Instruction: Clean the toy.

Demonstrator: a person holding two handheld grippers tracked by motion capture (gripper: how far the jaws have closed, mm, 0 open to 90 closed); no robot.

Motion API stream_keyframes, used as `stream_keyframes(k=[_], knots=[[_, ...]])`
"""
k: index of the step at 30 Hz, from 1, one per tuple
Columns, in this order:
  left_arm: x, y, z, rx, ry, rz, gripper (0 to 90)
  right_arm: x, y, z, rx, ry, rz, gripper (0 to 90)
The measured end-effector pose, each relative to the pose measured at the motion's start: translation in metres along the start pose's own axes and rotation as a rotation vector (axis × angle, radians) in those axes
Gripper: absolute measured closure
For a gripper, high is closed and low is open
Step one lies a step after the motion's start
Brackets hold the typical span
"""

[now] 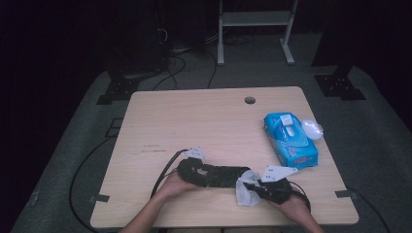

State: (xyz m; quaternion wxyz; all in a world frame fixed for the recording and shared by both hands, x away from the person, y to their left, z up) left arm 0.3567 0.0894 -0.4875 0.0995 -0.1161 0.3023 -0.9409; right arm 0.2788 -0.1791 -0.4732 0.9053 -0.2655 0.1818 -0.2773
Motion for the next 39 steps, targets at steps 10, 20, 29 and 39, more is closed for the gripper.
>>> stream_keyframes(k=[10, 20, 29, 39], knots=[[-0.006, 0.006, 0.0, -0.005, -0.111, -0.059, 34.5, 0.0, 0.0, -0.003, 0.022, -0.027, -0.001, 86.2], [-0.004, 0.007, 0.003, 0.0, -0.073, -0.039, 36.0, -0.003, -0.001, -0.004, 0.027, -0.052, -0.011, 86.0], [0.011, 0.003, 0.005, 0.016, 0.075, 0.051, 37.0, -0.011, -0.001, -0.008, 0.03, -0.112, -0.026, 86.0], [0.025, 0.005, 0.002, 0.01, 0.203, 0.084, 54.8, -0.018, 0.011, -0.016, -0.078, -0.158, -0.028, 85.7]])
Point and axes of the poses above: each handheld gripper's, and its own axes: y roughly forward along the jaws, z roughly out of its top, x roughly to its right, the point moved 2 cm from there along y, roughly forward along the jaws, and after that the axes turned 11 degrees about y, right-handed, at the moved point
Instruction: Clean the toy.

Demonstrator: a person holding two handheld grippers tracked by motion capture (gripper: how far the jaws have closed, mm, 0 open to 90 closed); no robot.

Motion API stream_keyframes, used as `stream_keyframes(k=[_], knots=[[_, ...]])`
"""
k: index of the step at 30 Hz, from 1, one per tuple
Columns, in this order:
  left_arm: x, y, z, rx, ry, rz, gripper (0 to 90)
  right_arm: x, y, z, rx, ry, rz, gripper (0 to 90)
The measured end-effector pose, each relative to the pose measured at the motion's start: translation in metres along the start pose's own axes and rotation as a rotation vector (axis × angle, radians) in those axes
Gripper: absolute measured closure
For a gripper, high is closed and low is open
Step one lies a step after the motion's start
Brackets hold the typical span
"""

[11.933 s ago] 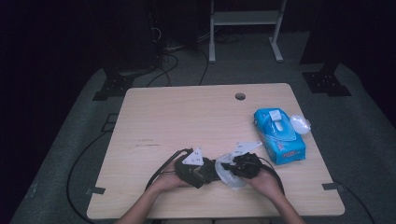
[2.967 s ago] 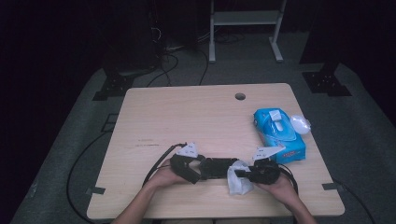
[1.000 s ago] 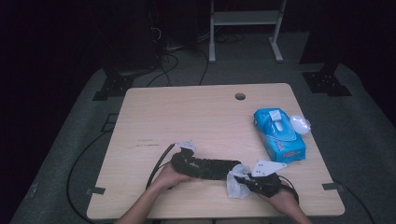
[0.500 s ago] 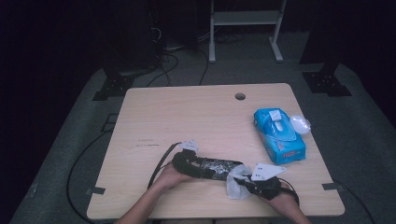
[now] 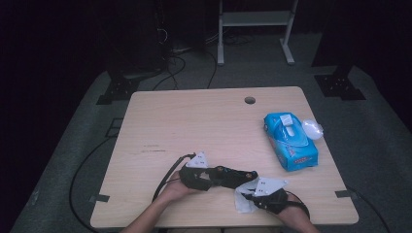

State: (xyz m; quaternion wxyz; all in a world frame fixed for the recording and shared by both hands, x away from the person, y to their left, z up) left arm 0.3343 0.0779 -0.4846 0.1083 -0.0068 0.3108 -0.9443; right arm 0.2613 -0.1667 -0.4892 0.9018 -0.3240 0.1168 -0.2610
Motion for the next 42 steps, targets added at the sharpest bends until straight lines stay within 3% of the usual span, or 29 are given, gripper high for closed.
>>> stream_keyframes(k=[6, 10, 15, 21, 27, 31, 33, 35, 37, 40, 42], knots=[[0.003, 0.0, 0.0, 0.01, 0.052, 0.0, 60.4, 0.004, -0.005, 0.0, 0.014, 0.037, 0.006, 85.5], [0.006, 0.0, 0.001, 0.008, 0.086, -0.003, 62.9, 0.005, -0.013, 0.008, 0.063, 0.051, 0.016, 85.4], [0.007, -0.001, 0.003, 0.037, 0.086, -0.01, 61.9, 0.001, -0.024, 0.02, 0.131, 0.096, 0.054, 85.4], [0.007, 0.004, 0.006, 0.038, 0.106, -0.013, 57.9, -0.001, -0.027, 0.047, 0.164, 0.138, 0.047, 85.2], [0.009, 0.004, 0.007, 0.022, 0.153, 0.01, 68.4, -0.005, -0.004, 0.077, 0.111, 0.132, -0.015, 84.8], [0.004, 0.0, 0.005, 0.031, 0.134, 0.037, 70.2, -0.004, 0.013, 0.092, 0.083, 0.144, -0.037, 84.7], [0.003, -0.002, 0.003, 0.031, 0.13, 0.045, 70.3, 0.001, 0.019, 0.093, 0.059, 0.155, -0.059, 84.6], [0.003, -0.003, 0.003, 0.03, 0.134, 0.051, 70.6, 0.007, 0.021, 0.091, 0.065, 0.192, -0.039, 84.3], [0.002, -0.004, 0.002, 0.03, 0.132, 0.051, 70.7, 0.013, 0.017, 0.09, 0.058, 0.195, -0.072, 84.4], [0.0, -0.004, 0.001, 0.034, 0.127, 0.049, 70.7, 0.027, 0.008, 0.081, 0.052, 0.248, -0.105, 84.5], [0.0, -0.004, 0.001, 0.036, 0.123, 0.044, 70.6, 0.032, 0.006, 0.079, 0.065, 0.296, -0.096, 84.5]])
Point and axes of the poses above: each handheld gripper's, and its own axes: y roughly forward along the jaws, z roughly out of its top, x roughly to its right, the point moved 2 cm from there along y, roughly forward along the jaws, and after that the axes turned 11 degrees about y, right-handed, at the moved point
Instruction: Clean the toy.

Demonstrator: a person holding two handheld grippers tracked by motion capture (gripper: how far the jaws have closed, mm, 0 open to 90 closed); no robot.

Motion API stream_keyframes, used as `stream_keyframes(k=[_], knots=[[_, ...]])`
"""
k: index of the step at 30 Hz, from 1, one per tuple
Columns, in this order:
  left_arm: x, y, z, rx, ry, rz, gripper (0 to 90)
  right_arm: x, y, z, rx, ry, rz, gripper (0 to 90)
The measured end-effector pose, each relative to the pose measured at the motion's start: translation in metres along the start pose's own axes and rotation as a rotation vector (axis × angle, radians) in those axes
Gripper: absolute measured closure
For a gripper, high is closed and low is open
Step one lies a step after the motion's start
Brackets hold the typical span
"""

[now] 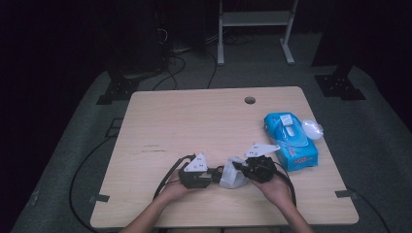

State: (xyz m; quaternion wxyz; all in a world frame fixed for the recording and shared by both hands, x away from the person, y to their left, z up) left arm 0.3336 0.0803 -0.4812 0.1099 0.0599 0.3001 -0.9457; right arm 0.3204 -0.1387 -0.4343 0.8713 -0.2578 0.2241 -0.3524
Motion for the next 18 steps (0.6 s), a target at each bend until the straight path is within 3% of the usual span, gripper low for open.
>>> stream_keyframes(k=[3, 5, 7, 9, 11, 15, 17, 18], knots=[[0.0, 0.001, 0.0, 0.002, 0.004, -0.004, 70.6, -0.011, 0.007, 0.001, 0.0, -0.035, 0.012, 84.6], [-0.002, -0.001, -0.002, 0.008, -0.008, -0.01, 70.4, -0.019, 0.011, 0.003, 0.018, -0.075, -0.015, 84.8], [-0.002, -0.001, -0.002, 0.01, -0.007, -0.01, 70.5, -0.025, 0.017, 0.005, 0.01, -0.043, 0.07, 84.7], [-0.003, -0.002, -0.003, 0.014, -0.008, -0.013, 70.5, -0.029, 0.02, 0.006, 0.019, -0.074, 0.05, 84.7], [-0.003, -0.003, -0.004, 0.011, 0.002, -0.013, 70.5, -0.027, 0.019, 0.006, 0.015, -0.077, 0.049, 84.8], [-0.003, -0.003, -0.004, 0.012, -0.004, -0.01, 70.7, -0.013, 0.013, 0.003, 0.018, -0.053, -0.009, 84.8], [-0.003, -0.003, -0.003, 0.007, 0.0, -0.011, 70.6, -0.01, 0.012, 0.002, 0.03, -0.02, 0.005, 84.8], [-0.004, -0.003, -0.003, 0.005, 0.001, -0.013, 70.7, -0.012, 0.013, 0.002, 0.029, -0.031, -0.001, 84.8]])
Point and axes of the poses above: each handheld gripper's, and its own axes: y roughly forward along the jaws, z roughly out of its top, x roughly to its right, the point moved 2 cm from there along y, roughly forward along the jaws, and after that the axes turned 11 degrees about y, right-handed, at the moved point
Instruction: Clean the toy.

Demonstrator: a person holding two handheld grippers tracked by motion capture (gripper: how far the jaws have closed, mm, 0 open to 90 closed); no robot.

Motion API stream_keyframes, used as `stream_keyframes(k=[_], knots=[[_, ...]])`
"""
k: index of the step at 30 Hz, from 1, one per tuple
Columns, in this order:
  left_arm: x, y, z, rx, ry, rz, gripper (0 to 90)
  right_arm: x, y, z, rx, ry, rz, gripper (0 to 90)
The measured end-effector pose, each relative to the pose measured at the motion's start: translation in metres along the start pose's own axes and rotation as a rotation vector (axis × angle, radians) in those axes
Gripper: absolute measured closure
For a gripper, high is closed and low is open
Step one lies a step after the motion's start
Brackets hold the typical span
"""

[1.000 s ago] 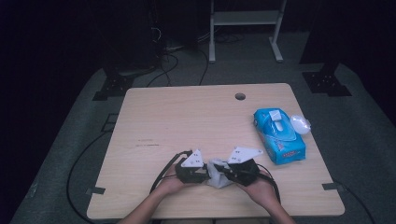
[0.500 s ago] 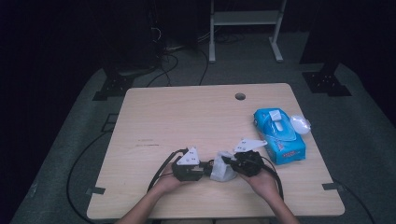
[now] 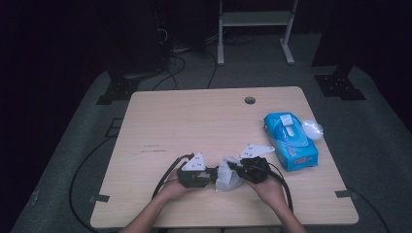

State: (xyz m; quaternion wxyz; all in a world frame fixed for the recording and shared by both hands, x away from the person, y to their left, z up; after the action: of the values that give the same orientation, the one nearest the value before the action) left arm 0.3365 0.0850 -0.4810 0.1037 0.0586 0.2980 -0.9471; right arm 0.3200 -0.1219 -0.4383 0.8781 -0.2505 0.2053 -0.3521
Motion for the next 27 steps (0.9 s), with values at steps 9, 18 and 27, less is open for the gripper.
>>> stream_keyframes(k=[9, 18, 27], knots=[[-0.003, -0.001, -0.001, 0.0, -0.004, 0.009, 70.5, -0.014, 0.007, -0.001, 0.043, -0.015, 0.035, 84.8], [-0.004, -0.001, -0.001, -0.006, -0.004, 0.015, 70.4, -0.002, 0.002, -0.005, 0.066, 0.032, -0.013, 84.7], [-0.005, -0.003, -0.003, -0.004, -0.011, 0.012, 70.4, -0.018, 0.009, -0.004, 0.075, -0.009, 0.02, 84.6]])
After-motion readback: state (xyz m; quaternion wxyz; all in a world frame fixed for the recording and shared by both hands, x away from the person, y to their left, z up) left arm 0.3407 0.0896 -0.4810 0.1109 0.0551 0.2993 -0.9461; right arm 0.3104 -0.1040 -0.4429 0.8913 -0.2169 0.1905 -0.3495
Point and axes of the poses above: each handheld gripper's, and its own axes: y roughly forward along the jaws, z roughly out of its top, x roughly to its right, the point moved 2 cm from there along y, roughly forward along the jaws, and after that the axes turned 11 degrees about y, right-handed, at the moved point
